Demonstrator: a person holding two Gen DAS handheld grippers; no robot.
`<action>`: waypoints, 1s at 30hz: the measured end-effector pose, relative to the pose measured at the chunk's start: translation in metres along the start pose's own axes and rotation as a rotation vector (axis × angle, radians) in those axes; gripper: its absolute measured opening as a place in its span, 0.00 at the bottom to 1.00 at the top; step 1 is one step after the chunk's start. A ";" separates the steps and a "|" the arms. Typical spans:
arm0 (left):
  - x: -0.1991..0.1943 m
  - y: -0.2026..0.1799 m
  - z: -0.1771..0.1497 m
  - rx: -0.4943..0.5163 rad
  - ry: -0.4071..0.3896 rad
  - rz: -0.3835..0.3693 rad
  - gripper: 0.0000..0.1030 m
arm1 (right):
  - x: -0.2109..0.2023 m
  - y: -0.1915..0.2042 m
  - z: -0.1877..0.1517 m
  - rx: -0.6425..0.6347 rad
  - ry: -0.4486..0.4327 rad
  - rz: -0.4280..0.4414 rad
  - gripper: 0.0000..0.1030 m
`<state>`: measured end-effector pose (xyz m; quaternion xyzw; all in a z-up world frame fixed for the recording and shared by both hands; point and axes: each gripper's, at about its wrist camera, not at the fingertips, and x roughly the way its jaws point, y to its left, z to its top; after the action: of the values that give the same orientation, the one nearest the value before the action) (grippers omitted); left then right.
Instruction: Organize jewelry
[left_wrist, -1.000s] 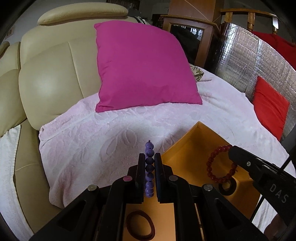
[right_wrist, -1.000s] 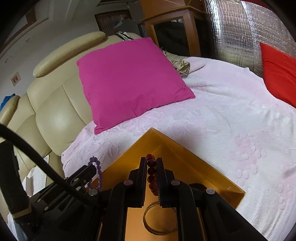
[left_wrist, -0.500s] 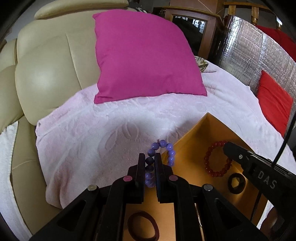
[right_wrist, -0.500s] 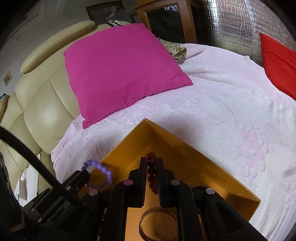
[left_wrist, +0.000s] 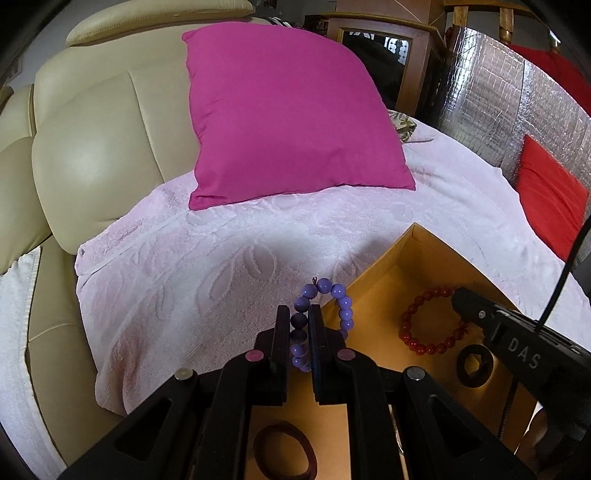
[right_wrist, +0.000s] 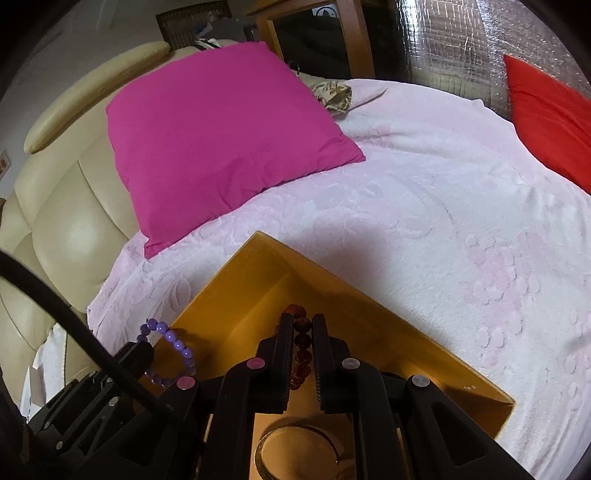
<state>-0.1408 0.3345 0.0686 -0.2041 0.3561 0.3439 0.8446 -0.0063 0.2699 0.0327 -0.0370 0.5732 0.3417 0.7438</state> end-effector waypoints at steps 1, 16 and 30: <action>-0.001 -0.001 0.000 0.003 0.000 -0.001 0.11 | -0.002 -0.002 0.001 0.006 -0.003 0.001 0.12; -0.074 -0.030 -0.007 0.131 -0.153 -0.028 0.75 | -0.082 -0.038 -0.016 0.060 -0.080 0.006 0.18; -0.206 -0.019 -0.034 0.211 -0.303 0.016 0.85 | -0.237 -0.037 -0.081 0.002 -0.222 -0.020 0.53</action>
<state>-0.2478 0.2119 0.2012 -0.0573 0.2603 0.3381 0.9025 -0.0795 0.0950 0.2010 -0.0038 0.4871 0.3358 0.8062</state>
